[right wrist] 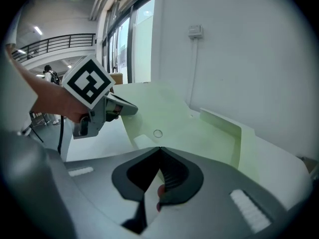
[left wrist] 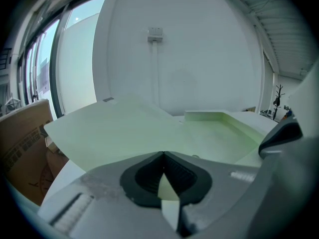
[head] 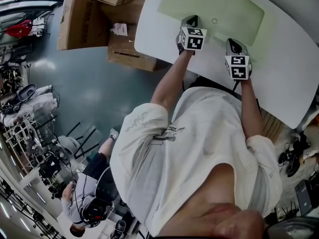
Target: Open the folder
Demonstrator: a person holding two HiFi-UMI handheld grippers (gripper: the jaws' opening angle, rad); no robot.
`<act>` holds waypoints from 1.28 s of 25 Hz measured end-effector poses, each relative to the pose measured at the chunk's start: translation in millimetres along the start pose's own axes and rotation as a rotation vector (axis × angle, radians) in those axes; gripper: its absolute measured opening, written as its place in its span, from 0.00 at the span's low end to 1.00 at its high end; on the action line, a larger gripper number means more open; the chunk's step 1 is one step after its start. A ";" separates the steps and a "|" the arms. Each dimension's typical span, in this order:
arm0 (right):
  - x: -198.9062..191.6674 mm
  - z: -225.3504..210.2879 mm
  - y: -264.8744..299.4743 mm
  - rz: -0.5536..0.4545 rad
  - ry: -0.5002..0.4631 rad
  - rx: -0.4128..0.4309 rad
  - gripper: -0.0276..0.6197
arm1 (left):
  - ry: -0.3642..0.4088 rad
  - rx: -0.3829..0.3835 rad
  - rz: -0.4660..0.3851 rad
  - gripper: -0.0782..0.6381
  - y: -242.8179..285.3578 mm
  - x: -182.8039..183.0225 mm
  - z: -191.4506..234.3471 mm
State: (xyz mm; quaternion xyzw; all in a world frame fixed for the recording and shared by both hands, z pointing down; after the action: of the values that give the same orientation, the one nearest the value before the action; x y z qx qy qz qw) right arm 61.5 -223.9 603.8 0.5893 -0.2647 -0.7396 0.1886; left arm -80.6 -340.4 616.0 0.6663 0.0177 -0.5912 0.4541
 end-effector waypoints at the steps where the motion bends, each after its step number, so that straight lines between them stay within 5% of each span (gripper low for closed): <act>1: 3.0 -1.7 -1.7 -0.009 0.003 -0.005 0.05 | 0.002 -0.003 -0.005 0.11 -1.3 1.5 -2.5; 32: 2.8 -99.1 -75.1 -0.126 0.189 -0.175 0.05 | 0.142 -0.253 -0.233 0.11 -33.4 74.5 -163.3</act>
State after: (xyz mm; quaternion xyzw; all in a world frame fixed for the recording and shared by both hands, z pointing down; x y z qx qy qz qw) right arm 159.6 -183.2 539.2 0.6529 -0.1429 -0.7116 0.2166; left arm 49.1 -256.8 518.5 0.6375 0.2009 -0.5842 0.4604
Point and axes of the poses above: the fingertips, and each gripper's own axes: y forward along the fingers, z to its left, x out of its top, the point moved 3 cm from there along -y, backward along the fingers, and after that the axes turned 12 degrees about -x, right-handed, at the moved point
